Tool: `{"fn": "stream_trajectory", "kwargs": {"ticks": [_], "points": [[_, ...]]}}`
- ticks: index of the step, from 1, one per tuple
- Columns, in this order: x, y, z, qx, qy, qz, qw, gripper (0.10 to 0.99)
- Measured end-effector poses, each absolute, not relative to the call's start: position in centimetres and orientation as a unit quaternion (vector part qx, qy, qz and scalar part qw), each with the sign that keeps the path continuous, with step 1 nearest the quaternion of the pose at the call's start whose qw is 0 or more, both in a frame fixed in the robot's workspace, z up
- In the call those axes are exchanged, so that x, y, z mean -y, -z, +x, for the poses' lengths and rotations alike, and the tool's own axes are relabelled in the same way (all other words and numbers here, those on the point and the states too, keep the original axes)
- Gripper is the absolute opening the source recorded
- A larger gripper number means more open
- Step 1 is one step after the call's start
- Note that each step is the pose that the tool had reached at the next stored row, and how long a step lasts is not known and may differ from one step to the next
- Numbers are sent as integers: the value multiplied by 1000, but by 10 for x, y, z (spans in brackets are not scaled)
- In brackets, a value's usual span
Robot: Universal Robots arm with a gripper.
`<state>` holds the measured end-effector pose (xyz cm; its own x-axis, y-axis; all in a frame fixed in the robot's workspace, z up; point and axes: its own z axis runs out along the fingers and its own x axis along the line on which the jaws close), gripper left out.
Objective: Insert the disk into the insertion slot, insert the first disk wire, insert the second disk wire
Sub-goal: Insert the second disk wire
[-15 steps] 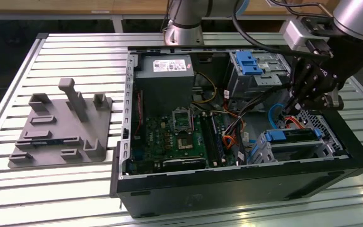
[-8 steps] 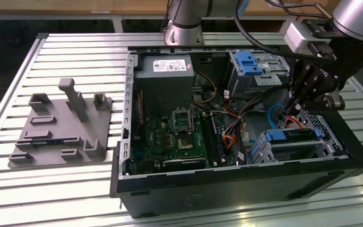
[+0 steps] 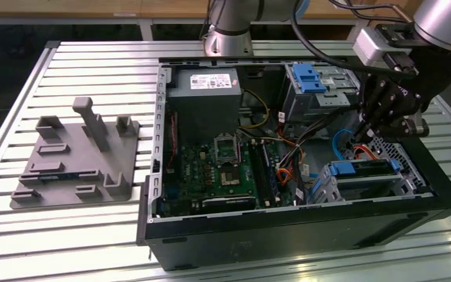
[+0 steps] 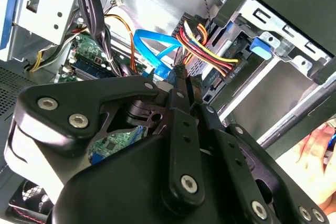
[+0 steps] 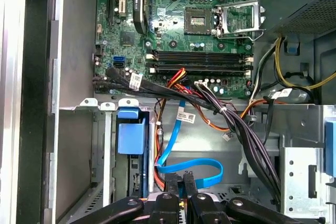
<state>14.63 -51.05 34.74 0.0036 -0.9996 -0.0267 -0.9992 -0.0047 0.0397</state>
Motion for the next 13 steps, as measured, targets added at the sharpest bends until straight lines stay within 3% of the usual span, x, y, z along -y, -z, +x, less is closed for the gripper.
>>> {"fn": "stream_trajectory", "kwargs": {"ticks": [13], "points": [[530, -345, 150, 705, 26, 708, 3, 161]]}}
